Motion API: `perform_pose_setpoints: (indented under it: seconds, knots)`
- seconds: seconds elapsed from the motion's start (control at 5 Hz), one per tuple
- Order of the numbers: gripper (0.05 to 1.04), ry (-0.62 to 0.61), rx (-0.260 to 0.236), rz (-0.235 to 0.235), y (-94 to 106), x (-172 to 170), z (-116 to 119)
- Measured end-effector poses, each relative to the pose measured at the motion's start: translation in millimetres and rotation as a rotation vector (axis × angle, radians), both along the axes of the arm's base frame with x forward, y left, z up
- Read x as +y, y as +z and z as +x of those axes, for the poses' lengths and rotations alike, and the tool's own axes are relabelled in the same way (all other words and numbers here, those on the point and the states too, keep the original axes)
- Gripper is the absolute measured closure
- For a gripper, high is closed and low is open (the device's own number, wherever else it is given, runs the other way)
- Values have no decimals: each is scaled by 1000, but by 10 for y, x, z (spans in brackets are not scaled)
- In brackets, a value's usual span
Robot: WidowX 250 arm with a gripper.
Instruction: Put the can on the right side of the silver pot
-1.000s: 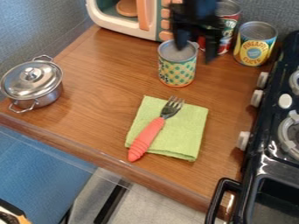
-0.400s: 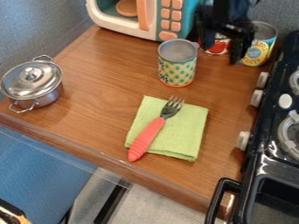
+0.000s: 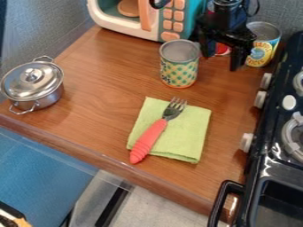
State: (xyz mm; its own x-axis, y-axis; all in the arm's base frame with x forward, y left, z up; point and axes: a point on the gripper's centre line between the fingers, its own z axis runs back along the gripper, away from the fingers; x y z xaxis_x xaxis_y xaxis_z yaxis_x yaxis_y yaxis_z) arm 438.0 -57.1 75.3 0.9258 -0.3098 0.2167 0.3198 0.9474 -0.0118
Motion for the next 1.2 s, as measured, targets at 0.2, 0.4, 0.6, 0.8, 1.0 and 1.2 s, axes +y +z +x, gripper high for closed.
perform_pose_setpoints:
  seconds: [0.2, 0.4, 0.6, 0.8, 1.0, 1.2]
  knots:
    - [83, 4, 11, 8, -1, 95, -7]
    - [83, 29, 27, 17, -14, 335, -18]
    - [83, 29, 71, 34, -133, 530, -123]
    - [83, -15, 90, 70, -130, 756, -249]
    - [83, -66, 116, 114, -133, 1085, -425]
    - [83, -117, 155, 123, -144, 1318, -527]
